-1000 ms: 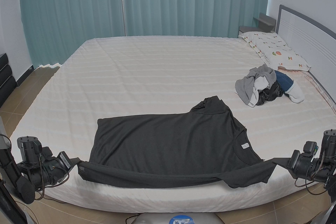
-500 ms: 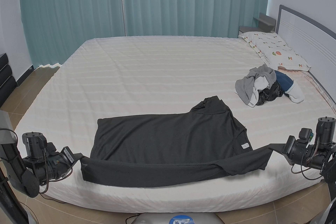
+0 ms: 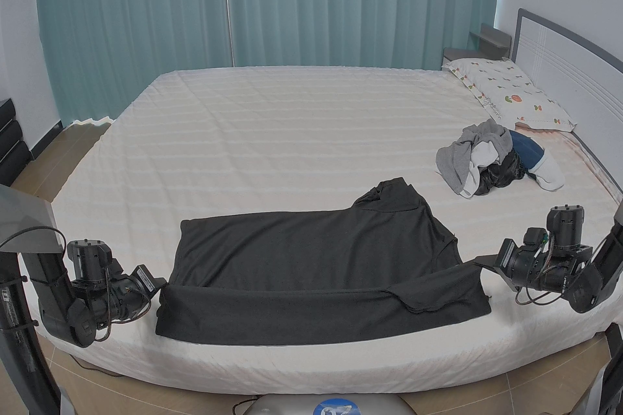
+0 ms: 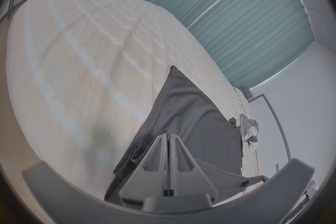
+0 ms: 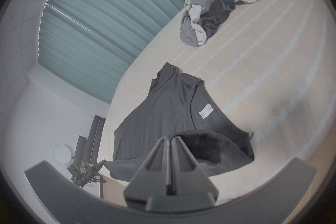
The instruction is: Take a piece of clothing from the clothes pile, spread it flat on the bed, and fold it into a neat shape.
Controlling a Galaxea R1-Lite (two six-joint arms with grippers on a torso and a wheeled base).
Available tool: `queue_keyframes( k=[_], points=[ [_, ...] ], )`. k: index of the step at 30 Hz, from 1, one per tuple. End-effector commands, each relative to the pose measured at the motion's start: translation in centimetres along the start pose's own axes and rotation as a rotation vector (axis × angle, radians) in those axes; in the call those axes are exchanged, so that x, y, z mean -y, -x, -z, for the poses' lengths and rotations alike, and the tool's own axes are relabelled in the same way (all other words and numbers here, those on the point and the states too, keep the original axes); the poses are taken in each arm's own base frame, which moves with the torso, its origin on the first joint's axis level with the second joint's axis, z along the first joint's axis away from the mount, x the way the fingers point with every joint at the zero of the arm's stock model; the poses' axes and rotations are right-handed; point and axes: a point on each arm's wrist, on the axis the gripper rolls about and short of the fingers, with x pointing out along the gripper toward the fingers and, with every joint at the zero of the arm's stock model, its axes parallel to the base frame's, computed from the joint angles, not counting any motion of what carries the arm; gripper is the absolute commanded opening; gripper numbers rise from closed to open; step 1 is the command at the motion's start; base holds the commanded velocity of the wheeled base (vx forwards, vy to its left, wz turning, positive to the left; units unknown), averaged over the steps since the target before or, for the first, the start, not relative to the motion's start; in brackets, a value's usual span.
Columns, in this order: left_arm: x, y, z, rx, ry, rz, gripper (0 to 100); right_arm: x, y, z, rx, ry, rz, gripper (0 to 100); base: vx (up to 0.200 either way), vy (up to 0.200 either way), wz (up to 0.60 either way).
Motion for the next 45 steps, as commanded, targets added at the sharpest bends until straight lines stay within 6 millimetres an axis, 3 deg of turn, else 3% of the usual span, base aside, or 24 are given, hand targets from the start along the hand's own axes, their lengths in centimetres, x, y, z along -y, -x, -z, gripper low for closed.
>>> queue_keyframes(
  k=[1,11,18,21,22,23,33,40,42,45],
  points=[
    [-0.5,-1.7,0.5,-0.012,-0.004,-0.028,0,1.7,-3.0,0.4,-0.035,-0.022,0.054,0,0.000,0.000,0.00],
    [-1.2,-3.7,1.7,-0.033,-0.014,-0.075,0,2.8,-4.6,0.3,-0.036,-0.042,0.057,0,0.000,0.000,0.00],
    [-1.1,-4.0,1.5,0.000,-0.011,-0.089,0,4.2,-6.1,1.3,-0.035,-0.047,0.048,0,0.000,0.000,0.00],
    [-1.1,-4.0,1.5,0.000,-0.008,-0.089,0,4.1,-5.8,1.1,0.000,-0.112,0.018,0,0.000,0.000,0.00],
    [-1.0,-4.0,1.5,0.001,-0.004,-0.088,0,4.2,-5.6,1.2,0.007,-0.143,0.007,100,0.000,0.000,0.00],
    [-1.0,-4.0,1.5,0.001,-0.004,-0.088,100,4.2,-5.6,1.2,0.007,-0.143,0.007,100,0.000,0.000,0.00],
    [-0.7,-3.7,0.8,0.032,0.095,-0.070,100,4.6,-3.3,0.9,0.071,-0.196,-0.119,100,0.000,0.000,0.00],
    [-1.2,-2.1,-2.2,0.116,0.187,-0.033,100,6.2,-2.0,-0.3,0.120,-0.305,-0.137,100,0.000,0.000,0.00],
    [-1.1,-1.0,-3.8,0.161,0.223,0.006,100,7.2,-1.5,-1.1,0.121,-0.350,-0.156,100,0.000,0.000,0.00],
    [-0.6,-0.2,-4.7,0.196,0.283,0.036,100,7.3,-1.3,-1.3,0.109,-0.378,-0.174,100,0.000,0.000,0.00]
  ],
)
